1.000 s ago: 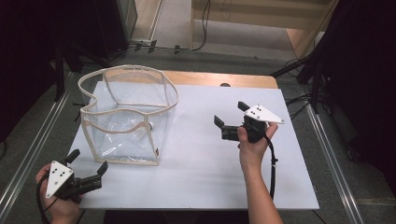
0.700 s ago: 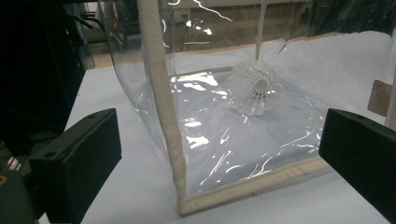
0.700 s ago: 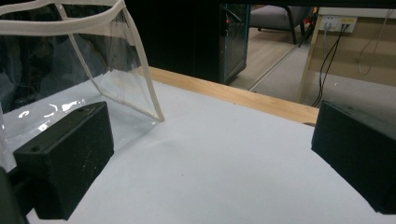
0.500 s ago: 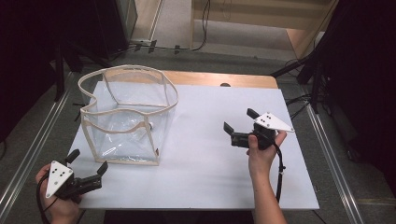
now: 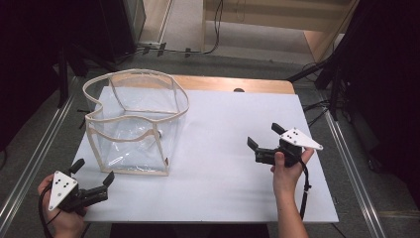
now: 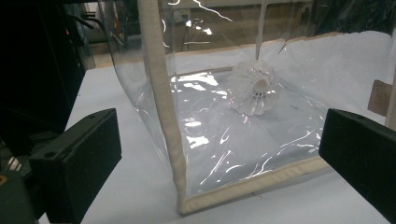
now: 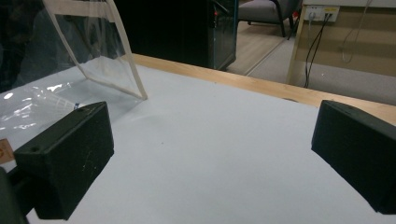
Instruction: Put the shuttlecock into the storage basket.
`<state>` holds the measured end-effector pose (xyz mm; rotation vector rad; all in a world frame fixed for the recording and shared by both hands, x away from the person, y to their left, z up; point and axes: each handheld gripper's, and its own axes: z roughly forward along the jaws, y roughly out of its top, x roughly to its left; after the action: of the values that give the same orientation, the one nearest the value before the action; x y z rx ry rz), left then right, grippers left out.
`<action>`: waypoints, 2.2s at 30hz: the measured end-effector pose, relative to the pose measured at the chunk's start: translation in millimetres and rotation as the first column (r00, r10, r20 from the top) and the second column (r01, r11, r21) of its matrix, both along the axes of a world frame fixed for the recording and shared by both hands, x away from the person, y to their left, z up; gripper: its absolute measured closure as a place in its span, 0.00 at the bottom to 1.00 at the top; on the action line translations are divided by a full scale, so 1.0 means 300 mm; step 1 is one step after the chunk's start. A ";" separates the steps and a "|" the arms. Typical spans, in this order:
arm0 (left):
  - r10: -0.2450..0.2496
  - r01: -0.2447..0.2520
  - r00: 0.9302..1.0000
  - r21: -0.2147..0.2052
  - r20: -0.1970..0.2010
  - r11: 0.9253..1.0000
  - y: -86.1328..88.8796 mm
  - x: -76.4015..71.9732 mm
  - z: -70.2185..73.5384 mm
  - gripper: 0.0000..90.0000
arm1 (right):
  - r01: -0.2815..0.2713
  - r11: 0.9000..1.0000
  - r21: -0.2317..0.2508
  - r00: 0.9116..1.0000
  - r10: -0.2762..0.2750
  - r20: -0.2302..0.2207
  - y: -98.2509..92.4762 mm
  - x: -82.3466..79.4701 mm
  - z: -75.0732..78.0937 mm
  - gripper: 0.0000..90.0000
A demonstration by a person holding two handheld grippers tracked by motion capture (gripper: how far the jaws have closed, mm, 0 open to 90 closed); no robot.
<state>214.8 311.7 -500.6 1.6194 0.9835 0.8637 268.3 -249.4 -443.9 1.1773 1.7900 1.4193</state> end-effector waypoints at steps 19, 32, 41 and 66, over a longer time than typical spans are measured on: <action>-0.002 0.002 1.000 0.007 -0.001 1.000 -0.001 -0.001 0.000 0.00 | 0.045 0.999 -0.003 0.999 -0.045 -0.025 -0.085 -0.069 -0.062 0.00; 0.003 -0.003 1.000 0.004 -0.001 1.000 0.000 -0.002 0.000 0.00 | 0.075 0.997 0.000 0.996 -0.075 -0.039 -0.135 -0.107 -0.102 0.00; 0.001 -0.001 1.000 0.007 -0.001 1.000 -0.001 -0.001 0.000 0.00 | 0.089 0.996 -0.003 0.995 -0.089 -0.047 -0.177 -0.140 -0.133 0.00; 0.001 -0.001 1.000 0.009 0.000 1.000 -0.003 -0.002 -0.001 0.00 | 0.094 0.996 -0.009 0.994 -0.094 -0.055 -0.265 -0.224 -0.178 0.00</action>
<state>214.1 310.9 -500.8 1.6266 0.9816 0.8706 201.0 -328.8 -497.3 1.2914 1.7509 1.3383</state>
